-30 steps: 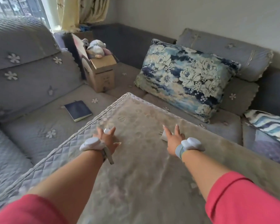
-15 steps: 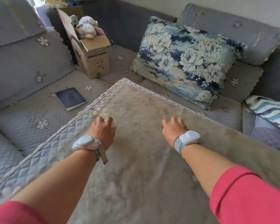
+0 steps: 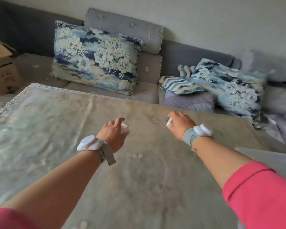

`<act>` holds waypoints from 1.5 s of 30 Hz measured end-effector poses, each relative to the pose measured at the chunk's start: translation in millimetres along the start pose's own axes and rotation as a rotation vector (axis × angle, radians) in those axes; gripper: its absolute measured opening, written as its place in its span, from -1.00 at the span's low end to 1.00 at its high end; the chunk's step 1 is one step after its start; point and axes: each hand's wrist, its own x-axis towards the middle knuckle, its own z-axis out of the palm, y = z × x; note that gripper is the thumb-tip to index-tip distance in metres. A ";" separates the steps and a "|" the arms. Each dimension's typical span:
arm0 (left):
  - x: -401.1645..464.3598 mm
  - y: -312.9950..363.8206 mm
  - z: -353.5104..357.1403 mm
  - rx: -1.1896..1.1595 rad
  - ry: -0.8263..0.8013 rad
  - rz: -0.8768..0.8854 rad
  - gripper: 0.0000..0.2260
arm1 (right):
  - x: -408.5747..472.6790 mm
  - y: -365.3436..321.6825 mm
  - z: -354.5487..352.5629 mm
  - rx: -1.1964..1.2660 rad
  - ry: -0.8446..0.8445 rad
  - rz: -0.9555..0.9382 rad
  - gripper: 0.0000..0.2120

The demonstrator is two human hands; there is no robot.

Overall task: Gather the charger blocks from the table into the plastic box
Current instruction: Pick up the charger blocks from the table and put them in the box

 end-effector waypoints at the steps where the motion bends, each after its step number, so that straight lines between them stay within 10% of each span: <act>1: -7.2 30.1 11.4 0.007 -0.013 0.044 -0.48 | -14.1 33.6 -6.5 0.016 0.019 0.045 -0.59; 17: -85.3 431.1 264.9 0.325 -0.328 0.448 -0.52 | -149.5 476.9 27.3 0.048 -0.269 0.354 -0.69; 34: -41.0 435.8 374.9 0.758 -0.724 0.317 -0.56 | -107.0 500.7 117.6 -0.108 -0.394 0.032 -0.71; 45: -19.1 418.3 224.2 0.268 -0.120 0.280 -0.64 | -90.6 467.0 9.3 0.013 -0.122 0.075 -0.72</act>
